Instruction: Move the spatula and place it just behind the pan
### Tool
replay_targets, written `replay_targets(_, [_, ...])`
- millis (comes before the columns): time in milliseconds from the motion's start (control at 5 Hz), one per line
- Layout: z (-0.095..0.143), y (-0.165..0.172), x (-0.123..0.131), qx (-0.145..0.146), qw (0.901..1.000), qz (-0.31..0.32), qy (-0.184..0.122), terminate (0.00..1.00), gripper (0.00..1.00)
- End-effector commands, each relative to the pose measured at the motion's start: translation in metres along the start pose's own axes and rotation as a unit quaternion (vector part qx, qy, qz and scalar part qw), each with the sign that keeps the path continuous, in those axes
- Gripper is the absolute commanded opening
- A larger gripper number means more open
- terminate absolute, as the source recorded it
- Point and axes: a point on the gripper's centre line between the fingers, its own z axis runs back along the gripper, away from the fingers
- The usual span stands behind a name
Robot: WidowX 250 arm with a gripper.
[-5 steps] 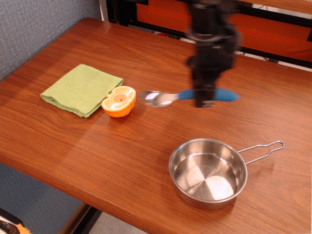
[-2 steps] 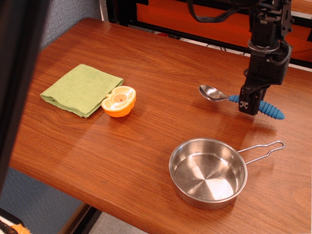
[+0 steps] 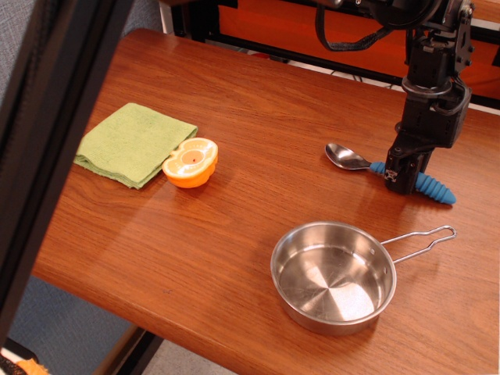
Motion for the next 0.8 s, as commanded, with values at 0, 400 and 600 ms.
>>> replay_targets(0, [0.026,-0.010,0.002,0.034,0.9994,0.012,0.000,0.00,1.00])
replay_targets(400, [0.072,-0.013,-0.015,0.086,0.9925,0.084,0.021,0.00,1.00])
replay_targets(600, [0.094,-0.030,-0.044,0.103,0.9726,0.206,0.030,0.00,1.00])
